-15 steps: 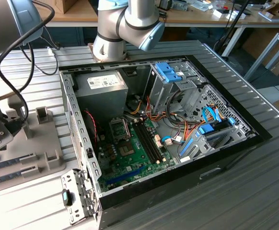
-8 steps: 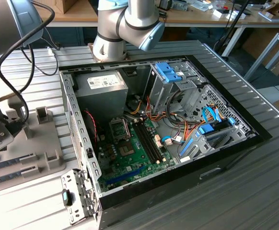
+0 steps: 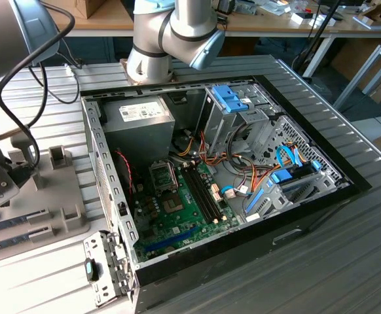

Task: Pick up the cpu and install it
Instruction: 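Reach for the cpu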

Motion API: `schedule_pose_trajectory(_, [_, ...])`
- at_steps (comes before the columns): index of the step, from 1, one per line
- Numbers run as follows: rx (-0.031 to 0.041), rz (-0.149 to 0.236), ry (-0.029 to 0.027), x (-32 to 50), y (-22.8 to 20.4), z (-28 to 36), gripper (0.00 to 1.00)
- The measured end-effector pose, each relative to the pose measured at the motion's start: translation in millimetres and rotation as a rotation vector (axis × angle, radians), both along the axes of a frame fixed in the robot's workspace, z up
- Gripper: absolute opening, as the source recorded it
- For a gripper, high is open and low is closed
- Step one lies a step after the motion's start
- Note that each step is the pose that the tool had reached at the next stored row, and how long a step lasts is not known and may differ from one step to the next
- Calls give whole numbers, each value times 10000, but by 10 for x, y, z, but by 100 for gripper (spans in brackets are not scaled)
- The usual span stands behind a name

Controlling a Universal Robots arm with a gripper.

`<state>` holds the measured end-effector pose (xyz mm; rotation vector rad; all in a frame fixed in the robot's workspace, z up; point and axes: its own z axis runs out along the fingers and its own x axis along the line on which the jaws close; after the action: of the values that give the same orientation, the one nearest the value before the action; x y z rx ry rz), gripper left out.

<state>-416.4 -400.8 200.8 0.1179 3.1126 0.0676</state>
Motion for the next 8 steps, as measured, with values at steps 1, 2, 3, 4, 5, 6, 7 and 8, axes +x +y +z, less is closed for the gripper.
schedule_pose_trajectory(1, [1,0,-1,0,0,-3,10])
schedule_pose_trajectory(2, [1,0,-1,0,0,-7,10])
schedule_pose_trajectory(3, [0,0,0,0,0,-9,10])
schedule_pose_trajectory(4, [0,0,0,0,0,-13,10])
schedule_pose_trajectory(5, [0,0,0,0,0,-16,10])
schedule_pose_trajectory(6, [0,0,0,0,0,-20,10])
schedule_pose_trajectory(7, [0,0,0,0,0,-22,10])
schedule_pose_trajectory(8, [0,0,-1,0,0,-29,10])
